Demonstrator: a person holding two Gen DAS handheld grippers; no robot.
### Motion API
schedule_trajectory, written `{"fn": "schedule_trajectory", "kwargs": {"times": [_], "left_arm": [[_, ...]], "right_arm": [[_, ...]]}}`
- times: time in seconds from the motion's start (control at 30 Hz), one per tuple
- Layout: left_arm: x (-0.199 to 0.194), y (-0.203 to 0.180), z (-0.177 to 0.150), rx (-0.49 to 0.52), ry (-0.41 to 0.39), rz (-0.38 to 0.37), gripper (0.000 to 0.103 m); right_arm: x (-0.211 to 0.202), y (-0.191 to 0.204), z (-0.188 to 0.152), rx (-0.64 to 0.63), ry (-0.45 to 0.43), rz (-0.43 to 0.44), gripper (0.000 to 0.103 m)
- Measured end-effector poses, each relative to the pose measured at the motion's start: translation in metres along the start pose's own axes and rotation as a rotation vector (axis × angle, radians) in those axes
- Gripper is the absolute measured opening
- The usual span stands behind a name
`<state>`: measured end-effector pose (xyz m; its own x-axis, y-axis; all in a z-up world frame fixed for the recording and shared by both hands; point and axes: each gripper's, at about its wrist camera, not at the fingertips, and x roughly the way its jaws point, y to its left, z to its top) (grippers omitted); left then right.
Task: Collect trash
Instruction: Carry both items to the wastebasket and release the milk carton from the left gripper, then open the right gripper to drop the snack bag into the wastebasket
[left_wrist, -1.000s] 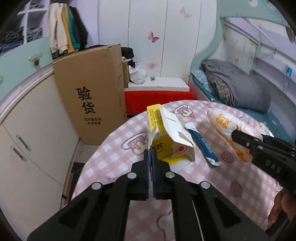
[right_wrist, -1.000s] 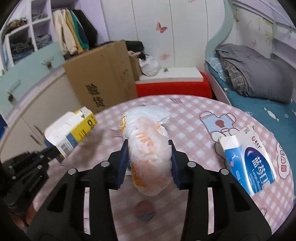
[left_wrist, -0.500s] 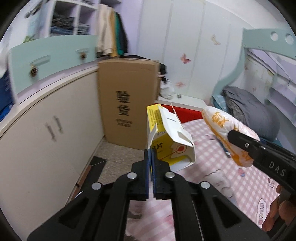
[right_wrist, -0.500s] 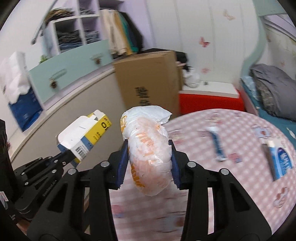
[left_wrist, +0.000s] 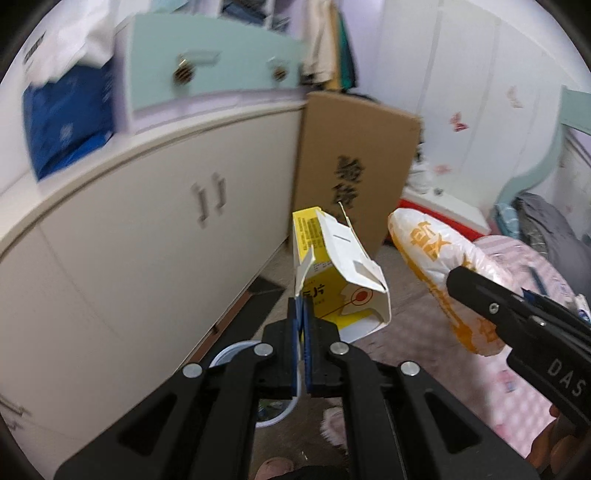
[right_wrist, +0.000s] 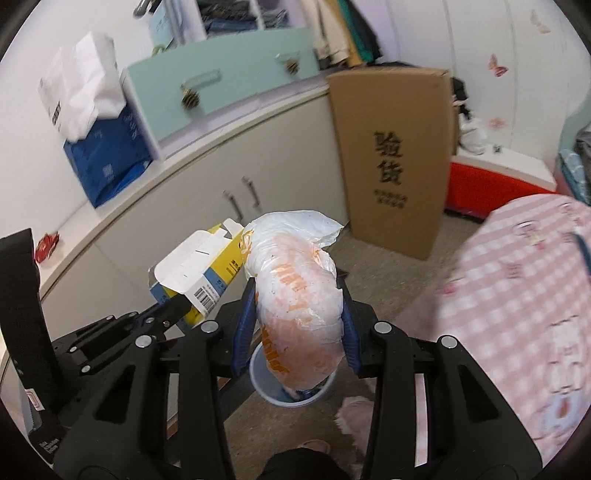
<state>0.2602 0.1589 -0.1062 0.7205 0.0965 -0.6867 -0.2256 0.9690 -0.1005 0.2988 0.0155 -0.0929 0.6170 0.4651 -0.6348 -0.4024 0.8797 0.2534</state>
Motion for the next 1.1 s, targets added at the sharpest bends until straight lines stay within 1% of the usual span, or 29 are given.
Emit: {"fn": "schedule_trajectory", "kwargs": {"times": [0.13, 0.2, 0.37, 0.47, 0.5, 0.53, 0.57, 0.6, 0.63, 0.67, 0.9, 1.1], "left_arm": [[0.024, 0.030, -0.005, -0.032, 0.061, 0.041, 0.003], [0.031, 0.038, -0.008, -0.040, 0.078, 0.051, 0.003], [0.055, 0.053, -0.006, -0.056, 0.107, 0.073, 0.004], [0.069, 0.060, -0.004, -0.078, 0.115, 0.091, 0.006], [0.077, 0.062, -0.004, -0.076, 0.137, 0.091, 0.007], [0.082, 0.063, -0.005, -0.074, 0.157, 0.088, 0.014], [0.088, 0.064, -0.006, -0.076, 0.183, 0.081, 0.030], [0.092, 0.065, -0.005, -0.078, 0.190, 0.087, 0.039], [0.092, 0.065, -0.007, -0.079, 0.186, 0.102, 0.054], [0.092, 0.065, -0.008, -0.074, 0.175, 0.128, 0.057], [0.090, 0.073, -0.011, -0.088, 0.171, 0.149, 0.058], [0.086, 0.084, -0.014, -0.115, 0.164, 0.167, 0.062]], "right_arm": [[0.034, 0.014, -0.008, 0.005, 0.039, 0.009, 0.040], [0.049, 0.019, -0.011, 0.004, 0.054, 0.009, 0.040], [0.069, 0.019, -0.016, 0.021, 0.065, -0.007, 0.040], [0.077, 0.015, -0.017, 0.043, 0.076, -0.013, 0.040], [0.080, 0.014, -0.018, 0.047, 0.081, -0.014, 0.040], [0.082, 0.013, -0.019, 0.049, 0.087, -0.015, 0.040], [0.083, 0.012, -0.020, 0.050, 0.091, -0.015, 0.040], [0.084, 0.012, -0.021, 0.051, 0.096, -0.014, 0.040], [0.085, 0.012, -0.022, 0.052, 0.101, -0.013, 0.040], [0.086, 0.012, -0.023, 0.051, 0.105, -0.012, 0.041], [0.091, 0.020, -0.025, 0.030, 0.121, 0.004, 0.041], [0.096, 0.033, -0.024, 0.014, 0.122, 0.021, 0.042]]}}
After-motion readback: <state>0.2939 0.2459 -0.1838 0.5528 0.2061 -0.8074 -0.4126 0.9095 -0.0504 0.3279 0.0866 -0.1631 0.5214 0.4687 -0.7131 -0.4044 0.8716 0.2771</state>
